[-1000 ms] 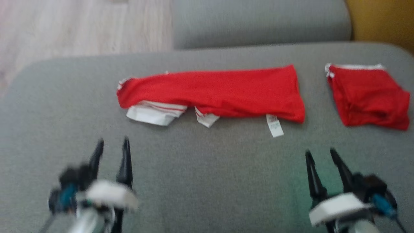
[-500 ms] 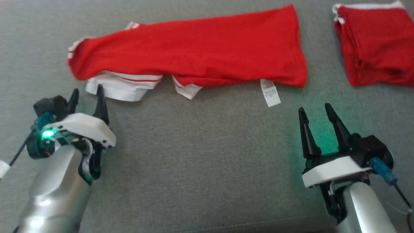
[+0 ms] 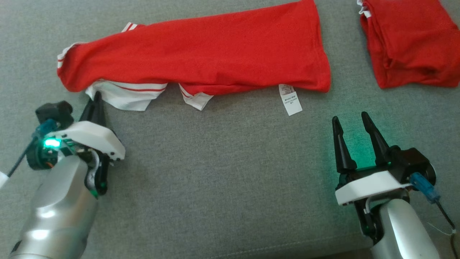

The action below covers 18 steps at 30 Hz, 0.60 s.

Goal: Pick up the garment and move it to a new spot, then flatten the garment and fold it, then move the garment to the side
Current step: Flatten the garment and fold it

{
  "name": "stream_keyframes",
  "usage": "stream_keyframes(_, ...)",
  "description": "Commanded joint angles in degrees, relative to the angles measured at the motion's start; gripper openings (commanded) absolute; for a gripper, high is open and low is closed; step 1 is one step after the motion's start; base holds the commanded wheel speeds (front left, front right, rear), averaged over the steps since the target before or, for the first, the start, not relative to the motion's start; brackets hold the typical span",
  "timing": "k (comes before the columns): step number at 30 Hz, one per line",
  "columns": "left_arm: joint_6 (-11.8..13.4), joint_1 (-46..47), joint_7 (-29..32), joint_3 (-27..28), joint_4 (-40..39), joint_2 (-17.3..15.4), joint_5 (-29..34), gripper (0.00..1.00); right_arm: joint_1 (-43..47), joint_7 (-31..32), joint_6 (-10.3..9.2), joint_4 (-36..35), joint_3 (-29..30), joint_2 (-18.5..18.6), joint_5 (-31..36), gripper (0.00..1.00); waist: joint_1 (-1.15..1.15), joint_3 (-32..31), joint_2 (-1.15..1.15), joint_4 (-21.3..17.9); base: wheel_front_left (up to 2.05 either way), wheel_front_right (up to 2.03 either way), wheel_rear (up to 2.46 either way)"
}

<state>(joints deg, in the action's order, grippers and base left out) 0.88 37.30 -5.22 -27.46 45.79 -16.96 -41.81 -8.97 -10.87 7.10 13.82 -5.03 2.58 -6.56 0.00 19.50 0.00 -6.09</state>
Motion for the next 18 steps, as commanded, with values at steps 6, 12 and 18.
stream_keyframes(6,-1.2,-0.7,-4.3,-0.1,-2.0,-1.1,1.7,0.00,-0.1,-1.4,0.39,-0.2,-0.4,0.3,-0.6,1.00,0.00,-3.6,0.00,1.3,0.00,0.00,0.00)
stream_keyframes(12,0.2,-6.6,-6.8,-1.3,-10.9,-3.9,4.0,0.00,2.4,-1.6,0.39,1.2,0.8,0.3,-0.7,1.00,0.00,-9.3,0.00,4.3,0.00,0.00,0.00)
stream_keyframes(18,3.9,-15.0,-4.9,-1.7,-25.8,-7.9,4.7,0.00,4.9,-1.5,0.39,2.1,2.3,0.3,-1.1,1.00,0.00,-14.0,0.00,7.1,0.00,0.00,0.00)
